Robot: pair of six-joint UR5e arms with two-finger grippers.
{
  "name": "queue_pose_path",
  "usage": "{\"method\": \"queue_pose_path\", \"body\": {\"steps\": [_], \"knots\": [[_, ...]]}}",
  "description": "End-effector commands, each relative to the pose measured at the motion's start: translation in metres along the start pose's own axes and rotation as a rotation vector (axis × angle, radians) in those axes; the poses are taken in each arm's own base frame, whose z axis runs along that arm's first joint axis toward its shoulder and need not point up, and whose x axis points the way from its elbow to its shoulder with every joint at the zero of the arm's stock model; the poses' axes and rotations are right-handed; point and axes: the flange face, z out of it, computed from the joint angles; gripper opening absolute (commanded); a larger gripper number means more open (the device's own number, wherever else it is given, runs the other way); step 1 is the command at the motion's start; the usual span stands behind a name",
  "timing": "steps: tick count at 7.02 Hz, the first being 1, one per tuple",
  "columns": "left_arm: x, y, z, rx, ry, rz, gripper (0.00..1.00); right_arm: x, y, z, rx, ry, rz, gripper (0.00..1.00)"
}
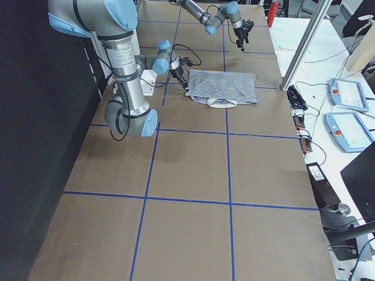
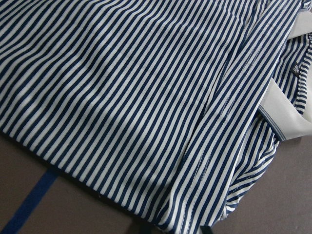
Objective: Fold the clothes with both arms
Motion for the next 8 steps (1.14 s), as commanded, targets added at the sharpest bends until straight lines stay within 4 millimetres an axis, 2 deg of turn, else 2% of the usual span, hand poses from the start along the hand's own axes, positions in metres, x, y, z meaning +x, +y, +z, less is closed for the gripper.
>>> {"method": "queue_pose_path", "body": {"steps": [1, 3, 4, 5, 6, 8], "knots": [[-0.003, 0.005, -0.002, 0.0, 0.0, 0.0, 1.0, 0.001, -0.001, 0.003, 0.02, 0.021, -0.071, 0.25], [-0.003, 0.006, -0.002, -0.002, -0.001, -0.002, 1.0, 0.0, -0.001, 0.004, 0.023, 0.02, -0.081, 0.26], [-0.002, 0.007, -0.001, -0.003, 0.0, -0.006, 1.0, 0.0, -0.001, 0.004, 0.024, 0.019, -0.082, 0.29], [-0.002, 0.007, -0.001, -0.003, 0.0, -0.006, 1.0, 0.001, -0.003, 0.003, 0.025, 0.019, -0.081, 0.37], [-0.002, 0.007, -0.001, -0.003, 0.0, -0.006, 1.0, 0.004, -0.013, 0.0, 0.04, 0.014, -0.077, 0.38], [-0.003, 0.007, -0.001, -0.004, -0.001, -0.008, 1.0, 0.002, -0.013, 0.006, 0.033, 0.022, -0.082, 0.36]]}}
